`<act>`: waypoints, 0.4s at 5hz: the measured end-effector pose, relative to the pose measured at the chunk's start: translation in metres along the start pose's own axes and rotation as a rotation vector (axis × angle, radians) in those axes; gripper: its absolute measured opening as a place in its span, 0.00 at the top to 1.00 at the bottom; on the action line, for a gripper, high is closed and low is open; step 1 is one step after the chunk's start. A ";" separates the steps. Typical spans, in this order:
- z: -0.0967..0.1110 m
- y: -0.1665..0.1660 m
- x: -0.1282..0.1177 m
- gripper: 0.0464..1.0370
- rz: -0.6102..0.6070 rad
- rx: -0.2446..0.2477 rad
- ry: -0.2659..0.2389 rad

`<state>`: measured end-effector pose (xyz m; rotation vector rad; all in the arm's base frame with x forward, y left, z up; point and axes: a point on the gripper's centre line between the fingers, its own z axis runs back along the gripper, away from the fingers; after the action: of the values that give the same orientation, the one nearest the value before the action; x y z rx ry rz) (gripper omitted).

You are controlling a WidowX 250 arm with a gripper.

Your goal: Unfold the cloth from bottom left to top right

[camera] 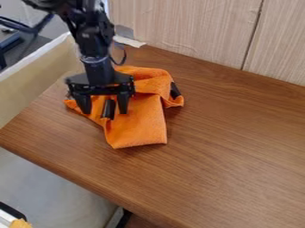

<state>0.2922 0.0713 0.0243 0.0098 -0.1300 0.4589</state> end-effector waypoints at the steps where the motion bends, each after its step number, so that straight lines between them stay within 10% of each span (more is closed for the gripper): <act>1: 0.000 -0.003 0.001 0.20 0.005 0.015 -0.017; 2: -0.005 -0.003 -0.004 0.50 0.031 0.033 -0.023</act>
<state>0.2903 0.0670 0.0190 0.0456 -0.1449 0.4917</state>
